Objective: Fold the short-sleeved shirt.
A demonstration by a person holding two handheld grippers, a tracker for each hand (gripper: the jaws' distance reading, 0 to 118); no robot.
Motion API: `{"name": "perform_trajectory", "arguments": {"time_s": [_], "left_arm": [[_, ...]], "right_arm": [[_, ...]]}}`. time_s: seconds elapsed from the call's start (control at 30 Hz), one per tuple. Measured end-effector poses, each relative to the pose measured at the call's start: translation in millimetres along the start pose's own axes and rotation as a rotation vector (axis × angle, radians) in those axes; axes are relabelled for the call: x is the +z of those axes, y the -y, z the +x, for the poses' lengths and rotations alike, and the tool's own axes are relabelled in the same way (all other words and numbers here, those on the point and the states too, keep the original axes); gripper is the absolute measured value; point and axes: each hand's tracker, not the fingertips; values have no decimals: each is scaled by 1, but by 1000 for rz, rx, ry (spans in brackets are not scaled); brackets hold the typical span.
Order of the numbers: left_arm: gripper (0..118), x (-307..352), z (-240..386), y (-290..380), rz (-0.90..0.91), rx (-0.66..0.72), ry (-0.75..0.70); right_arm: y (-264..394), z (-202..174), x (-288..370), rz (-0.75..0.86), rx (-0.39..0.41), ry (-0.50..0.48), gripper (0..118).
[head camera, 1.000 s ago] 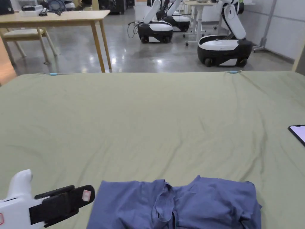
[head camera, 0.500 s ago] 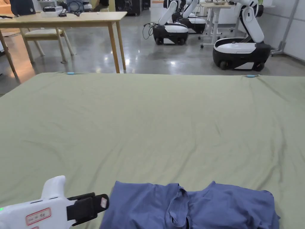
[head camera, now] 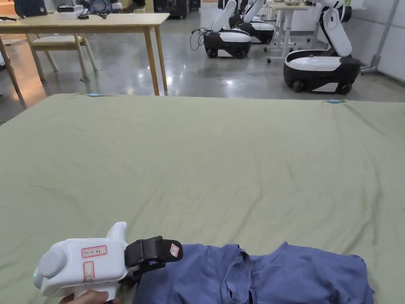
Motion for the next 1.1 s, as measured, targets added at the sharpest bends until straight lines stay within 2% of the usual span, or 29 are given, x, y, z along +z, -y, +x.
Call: {"name": "perform_trajectory", "arguments": {"time_s": [0.07, 0.13, 0.17, 0.2, 0.23, 0.37, 0.57, 0.63, 0.9, 1.03, 1.1], "left_arm": [[118, -6, 4, 2, -7, 3, -7], [112, -4, 14, 6, -13, -89, -64], [95, -4, 17, 8, -20, -110, -82], [64, -3, 18, 9, -24, -112, -85], [23, -2, 19, 11, -23, -112, -84], [22, -1, 24, 15, 0, -173, -162], [21, 14, 24, 11, 31, -162, -178], [21, 31, 18, 7, 43, -148, -185], [21, 142, -10, -3, 219, -86, -373], [21, 145, 14, 2, 205, -113, -373], [21, 137, 35, 4, 204, -127, -312]], "right_arm": [[1, -1, -1, -9, 1, 2, 1], [1, 0, -1, -10, 2, 6, 1], [2, 0, -1, -12, -1, 7, 1], [2, 1, -1, -15, -6, 6, 1], [3, 2, -1, -18, -10, 9, 1], [4, 3, -1, -25, -18, 18, 1], [6, 3, -2, -29, -27, 12, 1], [6, 3, -2, -29, -27, 13, 1], [7, 5, -4, -23, -36, 5, 1], [7, 4, -9, -27, -37, -1, 1], [7, 3, -10, -29, -35, -5, 1]]}}
